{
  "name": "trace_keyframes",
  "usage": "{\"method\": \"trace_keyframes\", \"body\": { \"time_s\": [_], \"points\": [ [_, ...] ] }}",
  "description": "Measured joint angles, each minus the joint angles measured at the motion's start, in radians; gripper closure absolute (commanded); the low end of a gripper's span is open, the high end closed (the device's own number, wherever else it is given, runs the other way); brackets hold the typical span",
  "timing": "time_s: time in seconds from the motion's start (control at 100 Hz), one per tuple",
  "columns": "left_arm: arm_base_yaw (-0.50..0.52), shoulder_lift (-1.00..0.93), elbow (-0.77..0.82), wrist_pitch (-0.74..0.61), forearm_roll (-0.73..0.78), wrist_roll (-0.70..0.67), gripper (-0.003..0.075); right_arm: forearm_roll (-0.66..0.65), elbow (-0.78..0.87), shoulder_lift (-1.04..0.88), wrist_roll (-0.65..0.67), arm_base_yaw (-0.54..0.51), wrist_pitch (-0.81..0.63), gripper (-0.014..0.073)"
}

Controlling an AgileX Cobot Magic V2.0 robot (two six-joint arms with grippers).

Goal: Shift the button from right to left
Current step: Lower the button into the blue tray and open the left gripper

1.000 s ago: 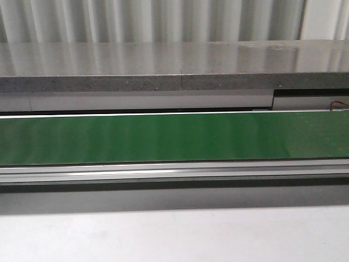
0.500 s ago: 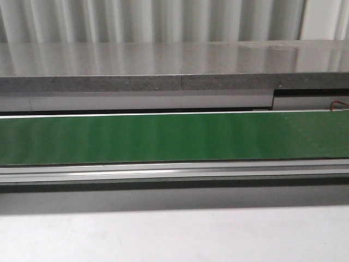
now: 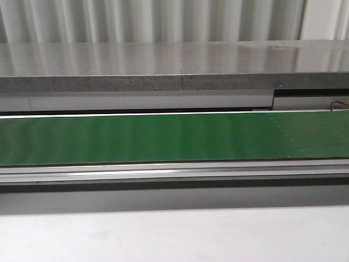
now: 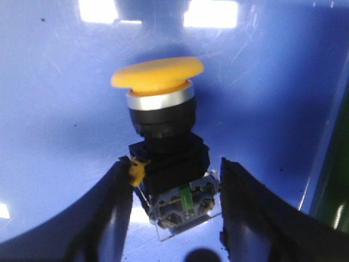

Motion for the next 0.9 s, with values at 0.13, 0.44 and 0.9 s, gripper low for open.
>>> {"method": "trace_keyframes", "body": {
  "time_s": [0.13, 0.44, 0.9],
  "points": [
    [0.0, 0.0, 0.0, 0.0, 0.0, 0.0, 0.0306, 0.0, 0.0, 0.0, 0.0, 0.0, 0.0, 0.0659],
    [0.0, 0.0, 0.0, 0.0, 0.0, 0.0, 0.0295, 0.0, 0.0, 0.0, 0.002, 0.0, 0.0, 0.0659],
    [0.0, -0.043, 0.0, 0.0, 0.0, 0.0, 0.0455, 0.0, 0.0, 0.0, 0.0, 0.0, 0.0, 0.0659]
  ]
}}
